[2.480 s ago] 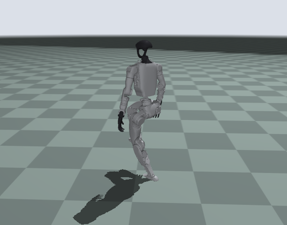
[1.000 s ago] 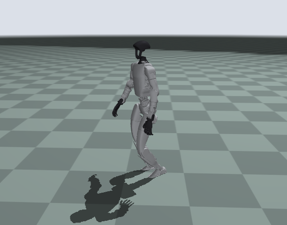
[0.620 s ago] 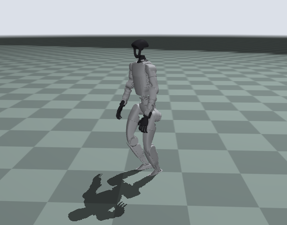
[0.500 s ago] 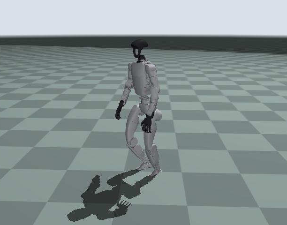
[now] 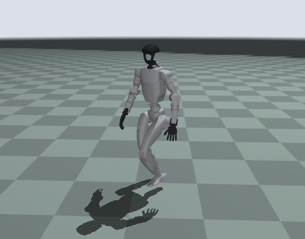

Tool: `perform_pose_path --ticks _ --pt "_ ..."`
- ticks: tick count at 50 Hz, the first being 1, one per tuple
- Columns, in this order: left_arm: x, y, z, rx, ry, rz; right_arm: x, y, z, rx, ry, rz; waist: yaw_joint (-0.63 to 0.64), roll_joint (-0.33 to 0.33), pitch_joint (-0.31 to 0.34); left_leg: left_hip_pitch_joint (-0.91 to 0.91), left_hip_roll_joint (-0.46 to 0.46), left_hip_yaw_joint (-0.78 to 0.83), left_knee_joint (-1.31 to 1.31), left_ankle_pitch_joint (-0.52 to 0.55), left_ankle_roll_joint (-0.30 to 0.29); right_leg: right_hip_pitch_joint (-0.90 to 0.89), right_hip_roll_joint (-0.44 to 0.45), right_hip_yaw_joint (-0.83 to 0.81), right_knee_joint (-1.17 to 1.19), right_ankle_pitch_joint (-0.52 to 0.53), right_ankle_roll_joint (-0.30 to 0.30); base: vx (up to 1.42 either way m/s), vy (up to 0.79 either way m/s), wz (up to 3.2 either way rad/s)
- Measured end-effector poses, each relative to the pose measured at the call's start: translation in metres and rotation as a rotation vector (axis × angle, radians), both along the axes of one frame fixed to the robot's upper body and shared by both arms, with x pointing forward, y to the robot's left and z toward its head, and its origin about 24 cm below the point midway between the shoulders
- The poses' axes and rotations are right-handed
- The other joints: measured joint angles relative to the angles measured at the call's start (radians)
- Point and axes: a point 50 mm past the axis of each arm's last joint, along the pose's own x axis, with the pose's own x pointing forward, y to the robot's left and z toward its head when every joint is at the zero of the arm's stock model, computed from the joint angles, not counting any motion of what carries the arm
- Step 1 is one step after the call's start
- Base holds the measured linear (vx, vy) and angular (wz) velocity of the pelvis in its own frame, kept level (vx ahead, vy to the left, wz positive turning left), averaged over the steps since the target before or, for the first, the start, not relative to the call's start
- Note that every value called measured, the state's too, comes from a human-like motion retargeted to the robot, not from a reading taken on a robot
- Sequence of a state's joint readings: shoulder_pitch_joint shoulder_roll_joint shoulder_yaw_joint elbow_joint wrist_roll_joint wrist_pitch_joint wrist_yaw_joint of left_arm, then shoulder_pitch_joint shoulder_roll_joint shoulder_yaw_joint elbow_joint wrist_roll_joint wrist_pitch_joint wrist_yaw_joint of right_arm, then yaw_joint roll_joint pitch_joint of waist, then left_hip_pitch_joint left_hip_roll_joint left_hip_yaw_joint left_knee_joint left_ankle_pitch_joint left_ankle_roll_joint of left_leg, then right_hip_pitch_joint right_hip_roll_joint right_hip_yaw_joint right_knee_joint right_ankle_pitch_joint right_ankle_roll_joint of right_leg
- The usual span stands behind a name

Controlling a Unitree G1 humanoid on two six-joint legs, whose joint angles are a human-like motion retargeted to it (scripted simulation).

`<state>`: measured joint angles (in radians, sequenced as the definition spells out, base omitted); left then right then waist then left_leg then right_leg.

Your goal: Sport exercise

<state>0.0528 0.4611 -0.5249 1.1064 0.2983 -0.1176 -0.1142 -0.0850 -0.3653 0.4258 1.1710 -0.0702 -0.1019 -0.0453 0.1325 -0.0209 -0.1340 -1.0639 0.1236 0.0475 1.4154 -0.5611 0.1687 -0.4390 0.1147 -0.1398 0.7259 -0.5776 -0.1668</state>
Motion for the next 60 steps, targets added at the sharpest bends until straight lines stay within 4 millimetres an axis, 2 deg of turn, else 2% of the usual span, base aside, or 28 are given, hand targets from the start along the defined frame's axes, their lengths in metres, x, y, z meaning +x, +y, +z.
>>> perform_pose_path --ticks 12,24,35,47,60 --pt "-0.004 0.010 0.002 0.037 -0.043 0.078 -0.008 -0.002 -0.002 -0.024 -0.010 -0.040 -0.019 -0.005 0.008 -0.050 -0.023 0.016 -0.139 0.065 -0.042 0.023 -0.012 -0.010 0.011 -0.024 -0.005 0.03 -0.02 0.08" --pt "-0.002 0.014 0.004 0.057 -0.058 0.115 -0.005 -0.004 0.000 -0.046 -0.029 -0.064 -0.026 -0.008 0.023 -0.029 0.023 0.063 -0.149 0.053 -0.023 0.035 -0.022 -0.022 0.036 -0.046 0.007 0.00 0.00 0.00" --pt "0.000 0.013 0.004 0.046 -0.072 0.166 -0.009 -0.006 -0.001 -0.055 -0.017 -0.063 -0.014 -0.019 0.009 0.010 0.053 0.076 -0.164 0.102 -0.010 0.040 -0.028 -0.018 -0.019 -0.026 -0.001 0.00 0.00 0.00" --pt "0.006 0.008 0.004 0.027 -0.095 0.171 -0.005 -0.009 0.002 -0.077 -0.033 -0.030 -0.007 -0.012 0.012 0.053 0.072 0.090 -0.221 0.063 -0.003 0.027 -0.029 -0.027 -0.010 -0.028 0.009 0.00 0.00 0.00" --pt "0.007 0.002 0.003 0.010 -0.100 0.168 0.007 0.002 0.004 -0.068 -0.050 0.066 0.000 -0.005 0.034 0.061 0.099 0.096 -0.162 0.023 0.017 0.025 -0.039 -0.033 0.046 -0.052 0.018 0.00 0.00 0.00"
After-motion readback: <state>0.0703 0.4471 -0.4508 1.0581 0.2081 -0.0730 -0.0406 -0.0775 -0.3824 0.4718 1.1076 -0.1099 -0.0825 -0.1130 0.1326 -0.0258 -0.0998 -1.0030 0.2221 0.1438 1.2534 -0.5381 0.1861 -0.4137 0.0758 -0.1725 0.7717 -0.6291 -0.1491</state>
